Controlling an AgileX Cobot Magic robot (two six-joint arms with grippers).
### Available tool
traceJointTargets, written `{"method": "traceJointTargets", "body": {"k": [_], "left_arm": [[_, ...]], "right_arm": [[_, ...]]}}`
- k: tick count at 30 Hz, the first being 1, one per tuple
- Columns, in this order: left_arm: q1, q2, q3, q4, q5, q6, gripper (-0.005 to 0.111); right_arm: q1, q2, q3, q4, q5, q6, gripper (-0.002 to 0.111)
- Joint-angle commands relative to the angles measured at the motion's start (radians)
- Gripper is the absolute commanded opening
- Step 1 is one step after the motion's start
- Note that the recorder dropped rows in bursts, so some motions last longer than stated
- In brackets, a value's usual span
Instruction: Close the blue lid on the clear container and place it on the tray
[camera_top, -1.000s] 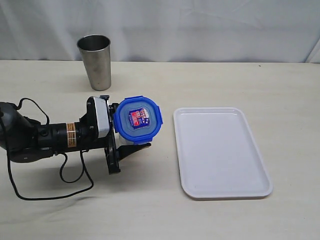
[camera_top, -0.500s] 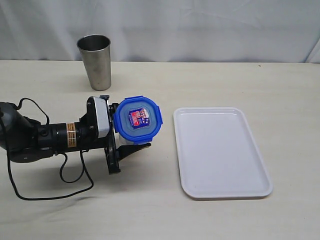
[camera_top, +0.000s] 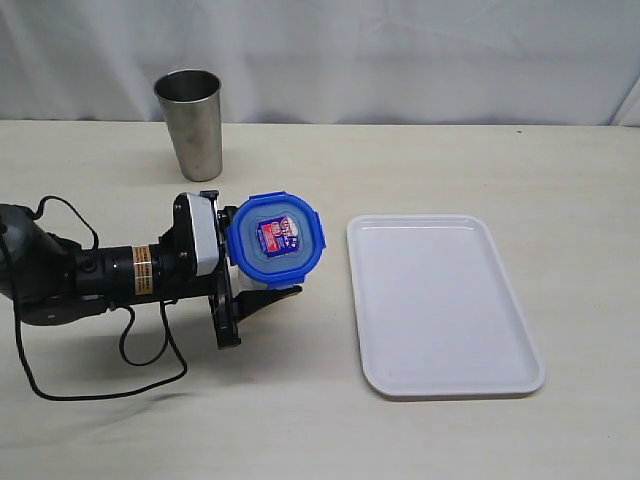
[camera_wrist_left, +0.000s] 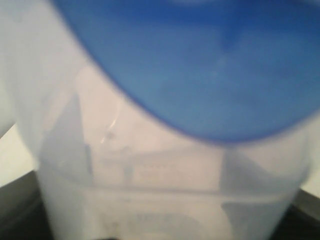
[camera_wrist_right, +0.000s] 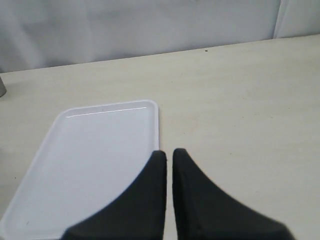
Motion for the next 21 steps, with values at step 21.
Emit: {"method": "traceJointTargets", "body": {"k": [21], "left_arm": [[-0.001,-0.012,0.004,-0.043,-0.021,-0.028,0.000]], "right_arm": [[-0.006,-0.005,0.002,0.112,0.004,-0.114,0.005]]}}
